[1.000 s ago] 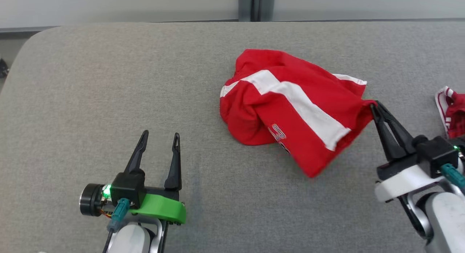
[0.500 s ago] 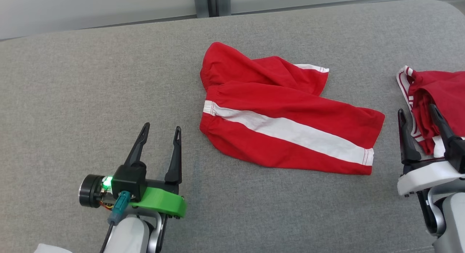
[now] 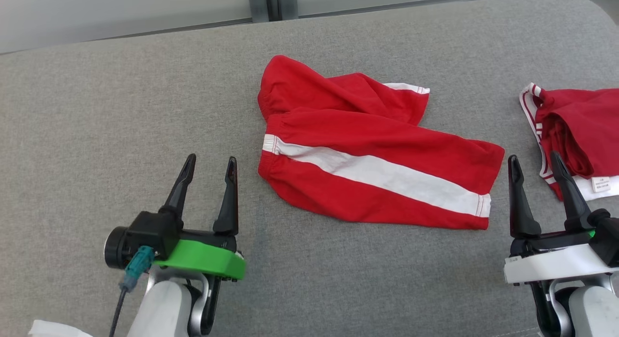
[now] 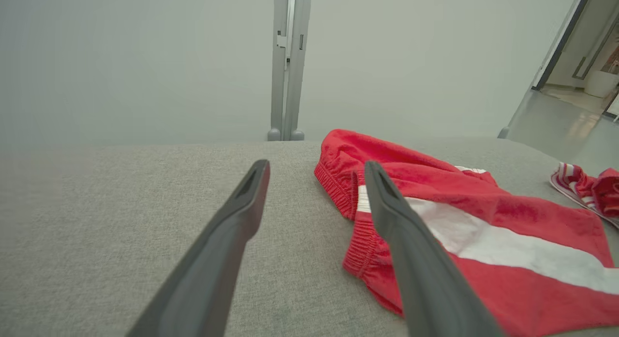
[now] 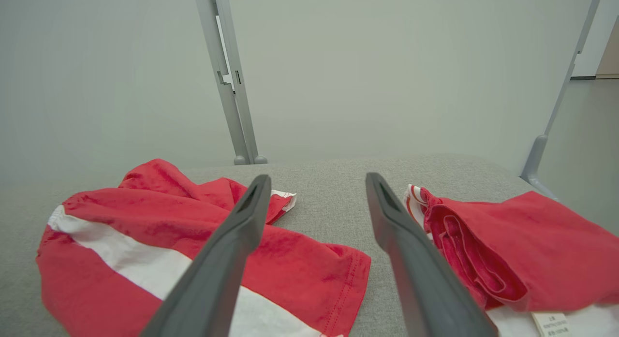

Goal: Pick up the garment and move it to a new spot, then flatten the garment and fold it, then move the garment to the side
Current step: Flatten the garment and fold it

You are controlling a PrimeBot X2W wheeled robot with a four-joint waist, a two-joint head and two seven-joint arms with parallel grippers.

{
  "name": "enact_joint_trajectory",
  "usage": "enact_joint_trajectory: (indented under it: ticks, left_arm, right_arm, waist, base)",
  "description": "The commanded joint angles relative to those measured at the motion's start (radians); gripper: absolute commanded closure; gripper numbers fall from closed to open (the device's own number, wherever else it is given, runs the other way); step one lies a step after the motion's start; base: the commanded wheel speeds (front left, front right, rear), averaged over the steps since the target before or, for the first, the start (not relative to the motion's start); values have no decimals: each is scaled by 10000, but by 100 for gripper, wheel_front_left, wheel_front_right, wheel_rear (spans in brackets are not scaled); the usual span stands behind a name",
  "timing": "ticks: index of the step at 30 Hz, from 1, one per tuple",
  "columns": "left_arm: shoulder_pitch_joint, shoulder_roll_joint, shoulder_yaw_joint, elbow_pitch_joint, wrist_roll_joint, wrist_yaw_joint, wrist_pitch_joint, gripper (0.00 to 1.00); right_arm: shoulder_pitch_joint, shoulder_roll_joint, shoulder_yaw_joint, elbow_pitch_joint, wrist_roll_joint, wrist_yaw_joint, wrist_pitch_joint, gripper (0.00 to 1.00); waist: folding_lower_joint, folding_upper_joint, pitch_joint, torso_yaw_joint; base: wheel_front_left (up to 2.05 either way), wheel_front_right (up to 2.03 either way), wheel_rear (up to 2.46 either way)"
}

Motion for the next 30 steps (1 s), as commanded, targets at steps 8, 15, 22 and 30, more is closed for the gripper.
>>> enact_joint_trajectory:
  ticks: [8,15,22,30]
  left_arm:
    - [-1286,195,-856,1596,-1405,-844,277,0]
    - [-2424,689,-1684,2730,-2543,-921,1277,0]
    - [-2916,1251,-2680,2958,-3755,-917,1639,0]
    - [-3255,1582,-3247,3150,-4415,-918,1612,0]
  right_arm:
    - [-342,-18,169,-65,-77,-17,-30,0]
    - [-476,66,354,21,-155,-17,-29,0]
    - [-519,128,205,220,-64,-17,-30,0]
    - [-533,158,253,287,-96,-17,-30,0]
  waist:
    - [0,-1,158,-277]
    - [0,-1,316,-584]
    - [0,-1,390,-785]
    - [0,-1,398,-825]
  base:
    - [0,0,0]
    - [0,0,0]
    - [0,0,0]
    - [0,0,0]
